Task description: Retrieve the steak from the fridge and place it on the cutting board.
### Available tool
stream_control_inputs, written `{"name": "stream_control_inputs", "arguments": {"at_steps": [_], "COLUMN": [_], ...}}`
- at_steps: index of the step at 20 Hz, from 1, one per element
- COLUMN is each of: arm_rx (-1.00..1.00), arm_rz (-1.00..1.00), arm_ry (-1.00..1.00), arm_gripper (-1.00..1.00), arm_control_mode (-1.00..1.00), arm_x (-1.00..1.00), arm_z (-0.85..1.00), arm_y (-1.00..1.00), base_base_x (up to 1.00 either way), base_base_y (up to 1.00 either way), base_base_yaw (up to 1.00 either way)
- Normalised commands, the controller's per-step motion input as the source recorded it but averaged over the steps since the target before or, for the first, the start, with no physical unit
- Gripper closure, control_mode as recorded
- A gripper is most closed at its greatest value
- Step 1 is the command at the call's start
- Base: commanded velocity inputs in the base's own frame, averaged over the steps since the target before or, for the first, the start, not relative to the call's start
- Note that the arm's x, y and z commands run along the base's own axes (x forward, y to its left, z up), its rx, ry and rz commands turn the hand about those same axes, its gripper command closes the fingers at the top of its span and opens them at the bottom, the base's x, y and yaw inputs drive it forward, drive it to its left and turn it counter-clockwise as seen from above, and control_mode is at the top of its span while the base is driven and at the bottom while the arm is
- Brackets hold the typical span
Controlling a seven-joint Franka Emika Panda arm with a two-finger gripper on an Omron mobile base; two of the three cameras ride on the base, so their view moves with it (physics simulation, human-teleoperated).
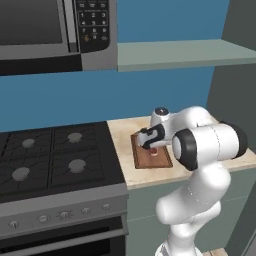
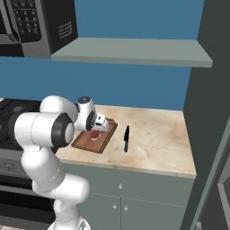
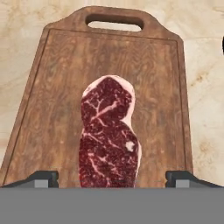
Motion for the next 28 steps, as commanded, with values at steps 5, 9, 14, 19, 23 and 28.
{"name": "stream_control_inputs", "arguments": {"at_steps": [5,9,14,19,23,28], "arm_rx": [0.00,0.02,0.06,0.14,0.10,-0.02], "arm_rz": [0.00,0.00,0.00,0.00,0.00,0.00], "arm_ry": [-0.01,-0.07,-0.08,-0.09,-0.11,-0.17], "arm_gripper": [-1.00,-1.00,-1.00,-1.00,-1.00,-1.00], "arm_control_mode": [-1.00,-1.00,-1.00,-1.00,-1.00,-1.00], "arm_x": [-0.49,-0.89,-0.70,-0.93,-1.00,-1.00], "arm_z": [0.67,0.84,1.00,0.82,0.77,0.32], "arm_y": [-0.01,-0.21,-0.27,-0.43,-0.43,-0.24], "base_base_x": [0.00,0.00,0.00,0.00,0.00,0.00], "base_base_y": [0.00,0.00,0.00,0.00,0.00,0.00], "base_base_yaw": [0.00,0.00,0.00,0.00,0.00,0.00]}}
